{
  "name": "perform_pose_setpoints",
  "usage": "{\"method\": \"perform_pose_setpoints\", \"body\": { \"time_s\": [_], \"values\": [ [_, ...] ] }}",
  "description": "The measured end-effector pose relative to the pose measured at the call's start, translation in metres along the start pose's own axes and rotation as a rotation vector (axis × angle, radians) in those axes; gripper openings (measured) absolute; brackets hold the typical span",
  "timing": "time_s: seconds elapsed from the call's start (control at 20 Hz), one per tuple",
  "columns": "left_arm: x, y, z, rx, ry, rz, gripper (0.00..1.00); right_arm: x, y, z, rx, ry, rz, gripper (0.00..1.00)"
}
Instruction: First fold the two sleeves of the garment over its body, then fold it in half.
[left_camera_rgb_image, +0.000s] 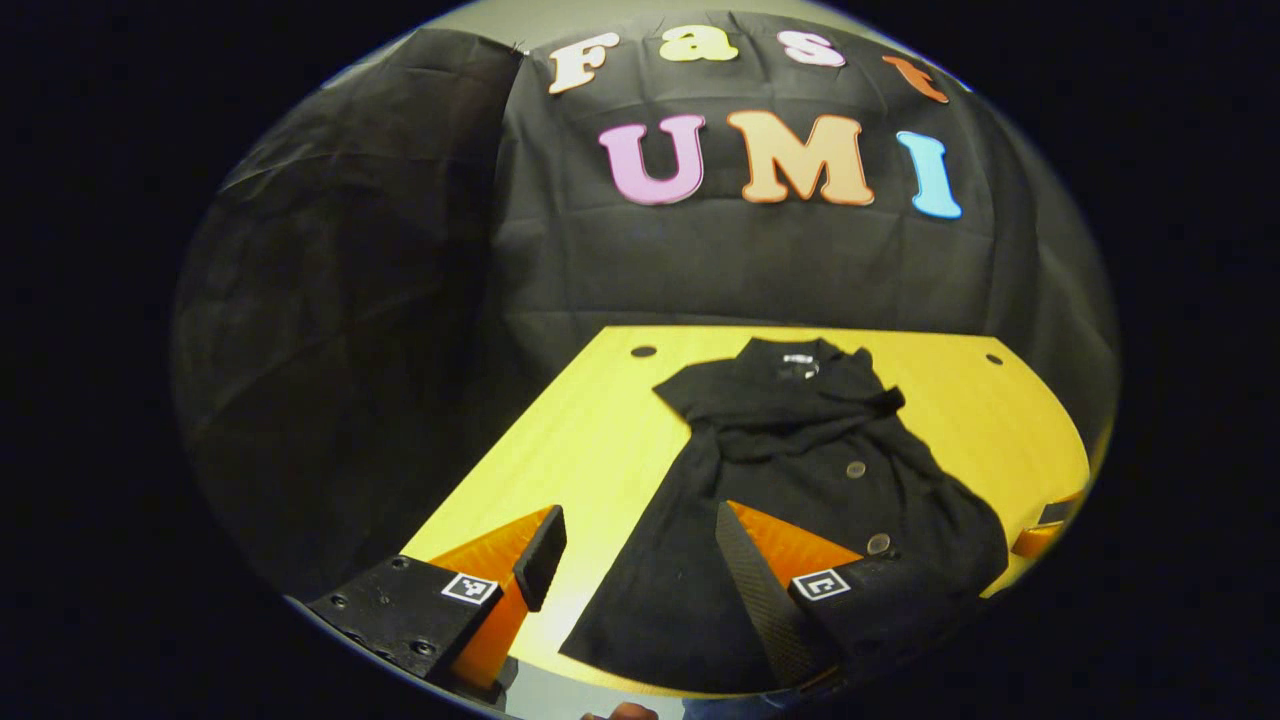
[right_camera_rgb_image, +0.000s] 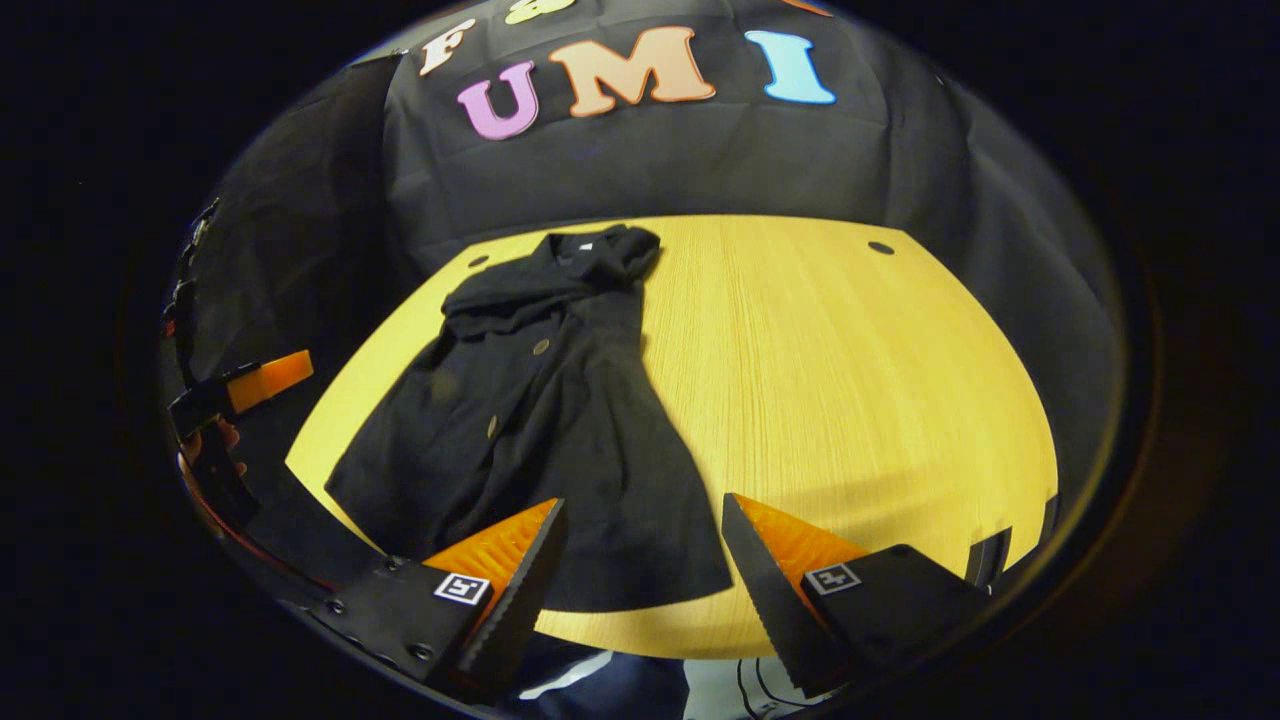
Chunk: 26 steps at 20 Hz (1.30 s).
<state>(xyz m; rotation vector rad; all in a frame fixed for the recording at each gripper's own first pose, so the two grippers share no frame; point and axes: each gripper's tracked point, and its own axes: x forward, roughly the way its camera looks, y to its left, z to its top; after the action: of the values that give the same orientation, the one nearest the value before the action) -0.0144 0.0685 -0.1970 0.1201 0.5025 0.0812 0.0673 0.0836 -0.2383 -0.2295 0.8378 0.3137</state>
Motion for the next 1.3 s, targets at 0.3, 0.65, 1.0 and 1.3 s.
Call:
{"method": "perform_pose_setpoints", "body": {
  "time_s": [0.3,0.65,1.0,1.3],
  "values": [
    [-0.006,-0.004,-0.069,0.057,0.135,-0.040,0.92,0.020,-0.001,-0.031,-0.010,0.072,-0.040,0.98],
    [0.001,0.001,-0.133,0.073,0.280,-0.064,0.95,0.036,-0.003,-0.043,-0.027,0.093,-0.100,0.98],
    [0.005,-0.003,-0.155,0.102,0.313,-0.107,0.95,0.038,-0.003,-0.046,-0.041,0.062,-0.131,0.98],
    [0.003,-0.013,-0.159,0.007,0.319,-0.154,0.82,0.038,-0.004,-0.048,-0.022,0.042,-0.144,0.98]
  ]
}}
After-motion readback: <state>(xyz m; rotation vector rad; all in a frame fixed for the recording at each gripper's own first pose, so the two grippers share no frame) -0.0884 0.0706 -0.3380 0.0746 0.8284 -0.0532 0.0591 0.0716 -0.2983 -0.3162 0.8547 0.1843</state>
